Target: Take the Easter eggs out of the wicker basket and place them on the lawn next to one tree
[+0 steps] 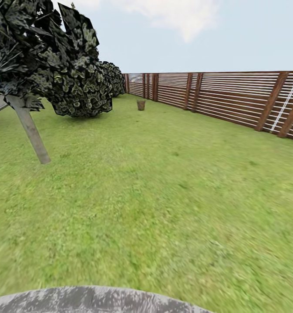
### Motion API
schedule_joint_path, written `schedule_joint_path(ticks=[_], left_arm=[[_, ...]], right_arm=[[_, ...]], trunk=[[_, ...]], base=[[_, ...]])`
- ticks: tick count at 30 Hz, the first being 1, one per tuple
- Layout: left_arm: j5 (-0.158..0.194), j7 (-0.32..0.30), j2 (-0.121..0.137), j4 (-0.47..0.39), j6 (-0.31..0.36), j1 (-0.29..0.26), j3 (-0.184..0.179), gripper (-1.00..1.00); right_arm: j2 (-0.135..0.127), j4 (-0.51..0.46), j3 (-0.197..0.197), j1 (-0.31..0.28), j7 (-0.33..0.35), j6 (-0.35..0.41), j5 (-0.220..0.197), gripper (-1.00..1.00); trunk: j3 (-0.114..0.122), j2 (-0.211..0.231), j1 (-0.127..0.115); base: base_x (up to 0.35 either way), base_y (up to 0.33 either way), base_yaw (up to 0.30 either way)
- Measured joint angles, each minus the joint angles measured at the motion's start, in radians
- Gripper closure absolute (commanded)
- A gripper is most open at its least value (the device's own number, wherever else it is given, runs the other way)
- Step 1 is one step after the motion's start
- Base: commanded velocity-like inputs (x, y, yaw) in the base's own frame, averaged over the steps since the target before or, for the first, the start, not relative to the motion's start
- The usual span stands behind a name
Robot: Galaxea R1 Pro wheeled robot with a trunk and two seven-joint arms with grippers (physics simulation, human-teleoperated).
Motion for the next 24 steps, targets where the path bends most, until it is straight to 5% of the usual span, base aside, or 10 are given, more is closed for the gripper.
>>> schedule_joint_path(ticks=[24], left_arm=[[0.001,0.0,0.0,0.0,0.0,0.0,0.0,-1.0]], right_arm=[[-0.002,0.0,0.0,0.0,0.0,0.0,-0.001,-1.0]], trunk=[[0.0,0.0,0.0]], base=[[0.323,0.0,0.0]])
